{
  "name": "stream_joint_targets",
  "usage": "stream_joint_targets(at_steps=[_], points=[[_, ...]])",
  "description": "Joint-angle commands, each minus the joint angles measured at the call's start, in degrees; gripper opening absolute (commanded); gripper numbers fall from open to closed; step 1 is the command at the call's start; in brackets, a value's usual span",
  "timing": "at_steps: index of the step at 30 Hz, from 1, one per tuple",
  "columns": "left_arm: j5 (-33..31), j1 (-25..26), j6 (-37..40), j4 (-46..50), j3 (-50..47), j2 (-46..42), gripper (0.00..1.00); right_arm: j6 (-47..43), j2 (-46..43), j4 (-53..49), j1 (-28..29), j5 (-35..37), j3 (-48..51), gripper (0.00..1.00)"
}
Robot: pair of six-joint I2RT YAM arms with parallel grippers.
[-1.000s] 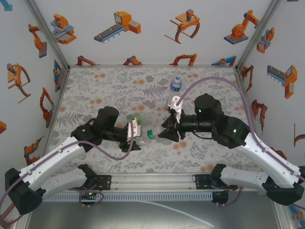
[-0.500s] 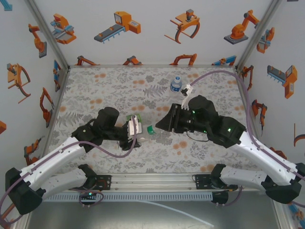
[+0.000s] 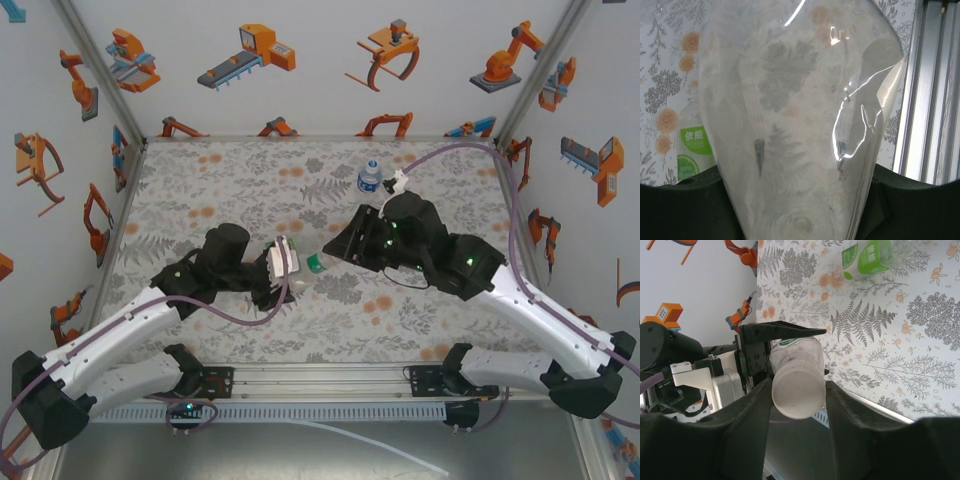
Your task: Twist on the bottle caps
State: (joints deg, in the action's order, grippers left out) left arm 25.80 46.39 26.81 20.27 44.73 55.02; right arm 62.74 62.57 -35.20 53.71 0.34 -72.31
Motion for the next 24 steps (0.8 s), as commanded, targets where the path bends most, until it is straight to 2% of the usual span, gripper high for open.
stream_joint_targets(at_steps=[1,9,14,18,20,22,24], points=[[2.6,0.6,-1.5,-6.5,2.4,1.2,0.00,-1.2,1.9,4.0,0.1,0.3,-0.7,0.50],[3.2,0.6,-4.5,-8.7,2.8,2.0,0.00,-2.2,2.6,5.8,-0.3,0.8,0.6,0.53],[3.4,0.6,-7.2,-8.9,3.7,2.7,0.00,-2.5,2.7,6.7,-0.4,1.0,1.7,0.44],[1.6,0.5,-9.0,-8.8,4.0,2.5,0.26,-3.9,2.7,6.3,-0.5,2.3,1.9,0.32],[0.6,0.4,-9.0,-8.3,4.0,2.0,0.35,-4.8,2.9,6.3,-0.6,2.8,2.0,0.30],[-0.7,-0.1,-9.2,-7.4,4.1,1.5,0.52,-6.2,3.3,6.0,-0.9,3.3,1.7,0.27],[-1.5,-0.8,-9.3,-6.4,4.2,0.7,0.63,-8.0,4.0,5.5,-1.4,3.7,1.2,0.26]])
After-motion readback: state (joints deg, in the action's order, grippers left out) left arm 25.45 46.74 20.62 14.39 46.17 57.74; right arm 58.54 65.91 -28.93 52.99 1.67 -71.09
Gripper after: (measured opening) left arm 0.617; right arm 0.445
